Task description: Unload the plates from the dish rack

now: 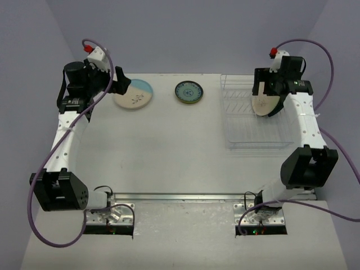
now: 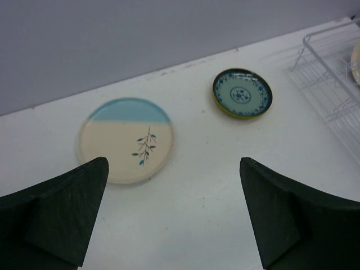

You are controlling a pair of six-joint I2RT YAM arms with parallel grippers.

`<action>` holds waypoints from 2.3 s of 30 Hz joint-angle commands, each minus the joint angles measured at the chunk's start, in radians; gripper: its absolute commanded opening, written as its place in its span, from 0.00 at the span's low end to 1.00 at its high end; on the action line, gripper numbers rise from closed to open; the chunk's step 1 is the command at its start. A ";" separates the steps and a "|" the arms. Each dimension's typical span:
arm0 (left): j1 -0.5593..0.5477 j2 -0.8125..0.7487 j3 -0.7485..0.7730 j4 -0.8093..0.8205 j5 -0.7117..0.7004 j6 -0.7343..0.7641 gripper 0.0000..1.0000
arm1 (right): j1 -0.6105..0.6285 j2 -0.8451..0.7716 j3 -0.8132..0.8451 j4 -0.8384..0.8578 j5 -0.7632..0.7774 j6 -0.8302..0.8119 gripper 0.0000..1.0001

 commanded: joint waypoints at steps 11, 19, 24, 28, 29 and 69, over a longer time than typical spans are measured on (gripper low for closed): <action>-0.001 -0.018 -0.082 0.160 -0.085 -0.214 1.00 | -0.158 0.260 0.264 -0.013 0.035 0.052 0.99; -0.004 -0.019 -0.135 0.176 -0.098 -0.196 1.00 | -0.158 0.306 0.274 -0.012 0.019 0.045 0.98; -0.004 -0.021 -0.153 0.181 -0.098 -0.188 1.00 | -0.158 0.314 0.287 -0.012 0.012 0.042 0.97; -0.004 -0.019 -0.161 0.184 -0.100 -0.182 1.00 | -0.158 0.302 0.288 -0.015 0.012 0.039 0.96; -0.004 -0.020 -0.162 0.186 -0.099 -0.181 1.00 | -0.158 0.295 0.286 -0.013 0.012 0.037 0.96; -0.005 0.008 -0.171 0.199 -0.071 -0.198 1.00 | -0.150 0.249 0.270 -0.014 -0.028 0.019 0.94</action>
